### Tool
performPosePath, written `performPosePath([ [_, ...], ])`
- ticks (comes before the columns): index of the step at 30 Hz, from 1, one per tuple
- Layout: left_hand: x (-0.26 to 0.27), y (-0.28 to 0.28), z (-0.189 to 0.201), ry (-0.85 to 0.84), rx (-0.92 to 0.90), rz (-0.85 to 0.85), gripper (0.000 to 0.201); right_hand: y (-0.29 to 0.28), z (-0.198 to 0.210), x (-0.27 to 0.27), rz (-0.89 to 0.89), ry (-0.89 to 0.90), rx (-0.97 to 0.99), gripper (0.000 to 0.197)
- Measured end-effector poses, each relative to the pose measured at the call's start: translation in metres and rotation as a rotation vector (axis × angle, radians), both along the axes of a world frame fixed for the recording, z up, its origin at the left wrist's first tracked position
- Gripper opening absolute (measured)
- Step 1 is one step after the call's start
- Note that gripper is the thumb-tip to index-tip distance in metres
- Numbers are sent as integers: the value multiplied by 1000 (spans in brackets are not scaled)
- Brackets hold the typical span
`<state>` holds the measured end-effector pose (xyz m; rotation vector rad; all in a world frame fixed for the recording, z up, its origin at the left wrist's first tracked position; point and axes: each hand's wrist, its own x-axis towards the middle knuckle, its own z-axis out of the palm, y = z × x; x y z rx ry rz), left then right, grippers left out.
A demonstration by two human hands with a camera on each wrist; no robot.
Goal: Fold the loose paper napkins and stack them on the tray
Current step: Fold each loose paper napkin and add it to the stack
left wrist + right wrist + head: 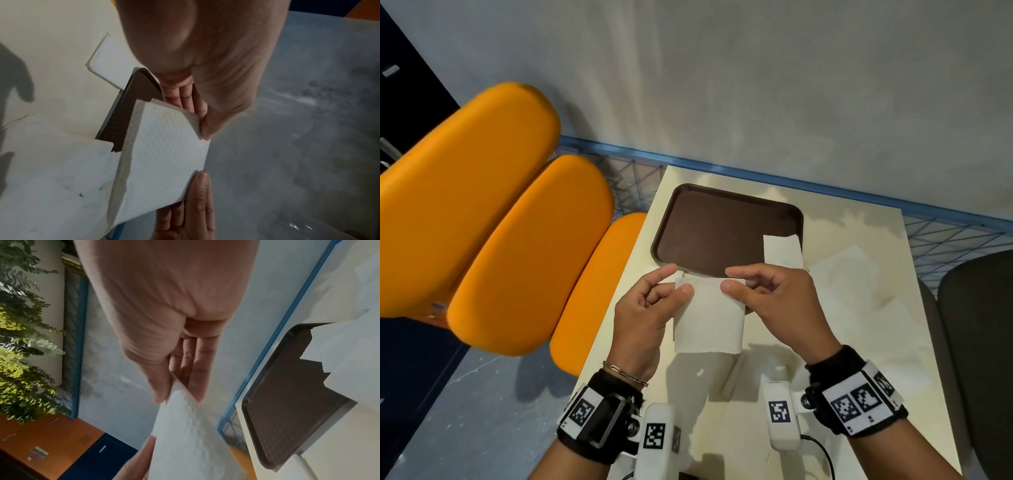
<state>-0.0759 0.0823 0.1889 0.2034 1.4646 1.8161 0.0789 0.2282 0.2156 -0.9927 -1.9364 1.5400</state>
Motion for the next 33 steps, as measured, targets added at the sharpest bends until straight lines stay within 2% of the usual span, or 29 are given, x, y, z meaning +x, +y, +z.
performPosePath([
  [5,-6,-4,-6,9,-9,-69,52,4,-8,0,-5,19,-70,15],
  [12,-11,-12,-24,84,-118,-154,32,3,-26,1,7,8,-123,23],
  [17,-9,-20,-34,-20,-234,-218,34,-3,-41,-3,43,-53,-123,29],
  [21,-12,-22,-43,-40,-289,-165,20,-5,-49,-11,51,-84,-180,30],
  [27,-19,-21,-49,-74,-306,-171,21,-3,-56,-22,69,-129,-237,35],
  [31,-26,-20,-54,-90,-318,-156,21,1,-61,-26,169,-174,-346,41],
  [33,-29,-19,-56,-101,-310,-147,22,2,-64,-25,254,-204,-422,31],
])
